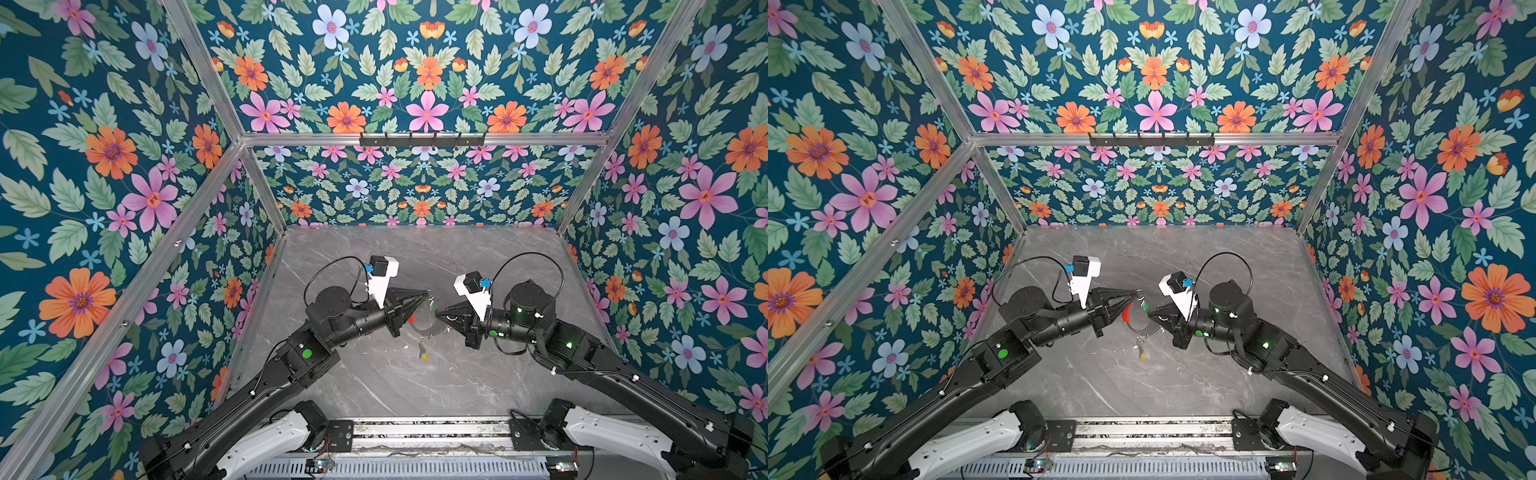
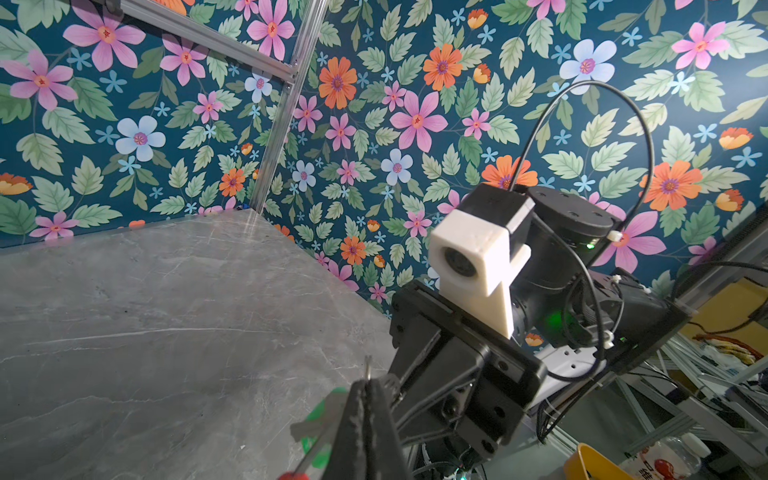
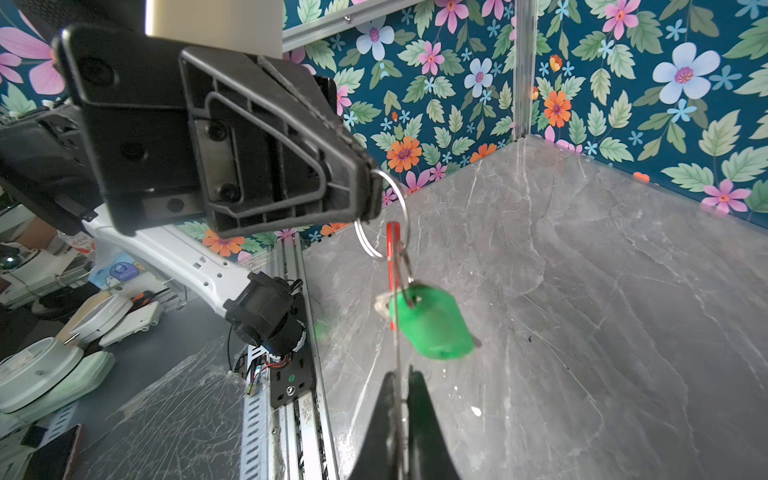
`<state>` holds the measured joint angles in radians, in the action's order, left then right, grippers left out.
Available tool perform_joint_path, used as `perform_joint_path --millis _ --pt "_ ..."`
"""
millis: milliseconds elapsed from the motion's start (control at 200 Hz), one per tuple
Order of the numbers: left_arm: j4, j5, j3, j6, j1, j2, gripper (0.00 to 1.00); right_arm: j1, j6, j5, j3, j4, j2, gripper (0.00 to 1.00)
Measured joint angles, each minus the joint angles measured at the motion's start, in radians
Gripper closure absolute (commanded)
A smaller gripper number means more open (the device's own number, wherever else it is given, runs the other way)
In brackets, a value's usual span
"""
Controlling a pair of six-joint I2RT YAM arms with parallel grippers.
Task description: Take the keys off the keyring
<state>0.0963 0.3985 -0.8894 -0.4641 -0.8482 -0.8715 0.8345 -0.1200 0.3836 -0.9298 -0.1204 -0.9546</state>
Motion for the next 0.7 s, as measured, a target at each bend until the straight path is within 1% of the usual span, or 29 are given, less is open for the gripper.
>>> perform_joint_path --millis 450,700 --pt "-0.054 -0.116 -0.037 0.019 -0.023 -0.027 1.0 0.05 0.003 -0.136 -0.074 -0.114 -0.021 1.0" --pt "-0.068 -0.153 -0.047 0.025 -0.03 -0.042 1.0 0.122 0.04 -0.291 -0.133 -0.187 -0.061 1.0"
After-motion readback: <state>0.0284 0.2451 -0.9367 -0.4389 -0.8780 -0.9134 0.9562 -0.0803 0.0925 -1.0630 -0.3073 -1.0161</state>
